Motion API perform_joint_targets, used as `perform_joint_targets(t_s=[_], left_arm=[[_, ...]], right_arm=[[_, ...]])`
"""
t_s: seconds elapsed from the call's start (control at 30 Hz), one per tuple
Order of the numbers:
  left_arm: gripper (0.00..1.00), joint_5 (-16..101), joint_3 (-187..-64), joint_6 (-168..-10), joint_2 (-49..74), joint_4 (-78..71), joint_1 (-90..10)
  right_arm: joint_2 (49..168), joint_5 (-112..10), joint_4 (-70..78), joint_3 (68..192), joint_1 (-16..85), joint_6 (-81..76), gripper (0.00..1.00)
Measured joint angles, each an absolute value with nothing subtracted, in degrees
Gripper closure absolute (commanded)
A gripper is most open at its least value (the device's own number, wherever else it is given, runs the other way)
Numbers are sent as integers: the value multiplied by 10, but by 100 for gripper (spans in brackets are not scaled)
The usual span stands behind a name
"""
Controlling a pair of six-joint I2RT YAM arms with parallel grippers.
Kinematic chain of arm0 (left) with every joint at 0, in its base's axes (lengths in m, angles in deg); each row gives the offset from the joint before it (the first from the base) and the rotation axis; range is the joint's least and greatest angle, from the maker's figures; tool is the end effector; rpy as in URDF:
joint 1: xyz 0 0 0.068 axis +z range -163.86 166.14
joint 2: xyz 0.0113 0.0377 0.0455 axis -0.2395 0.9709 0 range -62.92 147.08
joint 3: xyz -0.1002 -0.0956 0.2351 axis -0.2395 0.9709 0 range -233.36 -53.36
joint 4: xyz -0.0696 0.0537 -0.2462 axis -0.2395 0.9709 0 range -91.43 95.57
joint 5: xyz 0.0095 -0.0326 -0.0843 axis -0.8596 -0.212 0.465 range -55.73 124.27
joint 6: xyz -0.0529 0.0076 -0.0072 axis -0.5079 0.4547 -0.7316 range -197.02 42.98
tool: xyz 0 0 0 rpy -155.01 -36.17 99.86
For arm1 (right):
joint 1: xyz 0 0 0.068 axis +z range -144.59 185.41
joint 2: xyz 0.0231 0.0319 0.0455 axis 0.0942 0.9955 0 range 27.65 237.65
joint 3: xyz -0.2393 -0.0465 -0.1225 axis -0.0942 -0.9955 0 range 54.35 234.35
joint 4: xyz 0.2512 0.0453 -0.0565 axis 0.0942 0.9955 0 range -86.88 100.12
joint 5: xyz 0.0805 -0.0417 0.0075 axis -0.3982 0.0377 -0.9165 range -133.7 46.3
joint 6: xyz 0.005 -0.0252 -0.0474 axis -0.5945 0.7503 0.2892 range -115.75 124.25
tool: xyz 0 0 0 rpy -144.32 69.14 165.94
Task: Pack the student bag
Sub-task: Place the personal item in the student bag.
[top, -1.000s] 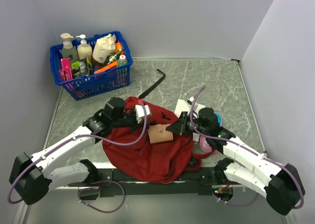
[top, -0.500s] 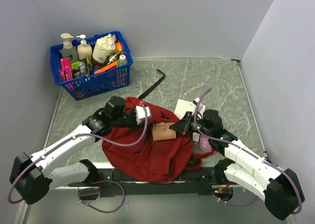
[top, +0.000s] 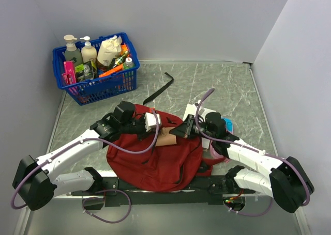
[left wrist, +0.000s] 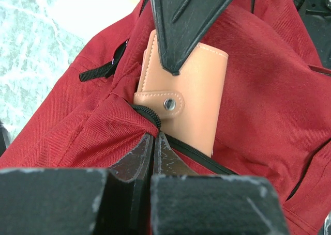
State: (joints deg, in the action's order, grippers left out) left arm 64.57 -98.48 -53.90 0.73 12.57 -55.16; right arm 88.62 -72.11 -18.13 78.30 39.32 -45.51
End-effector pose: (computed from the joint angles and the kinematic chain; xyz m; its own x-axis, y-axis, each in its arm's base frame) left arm 0.1702 -0.1735 0.2727 -0.0223 0.4708 -0.8820 0.9766 0.1990 0.0816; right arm 0.1774 0.1395 0.2161 -0.8103 0.2642 -0.5230 -0.3904 0.4222 0.8181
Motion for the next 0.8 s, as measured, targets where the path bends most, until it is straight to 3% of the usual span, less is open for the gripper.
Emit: perform_joint_targets(t_s=[0.43,0.8], left_arm=[[99,644,-985,-539,15,105,-554],[99,583,-993,-553,27,163,-536]], right_arm=[[921,-748,-334,755,399,-549,100],[1057,-720,-249,884,456,-495,100]])
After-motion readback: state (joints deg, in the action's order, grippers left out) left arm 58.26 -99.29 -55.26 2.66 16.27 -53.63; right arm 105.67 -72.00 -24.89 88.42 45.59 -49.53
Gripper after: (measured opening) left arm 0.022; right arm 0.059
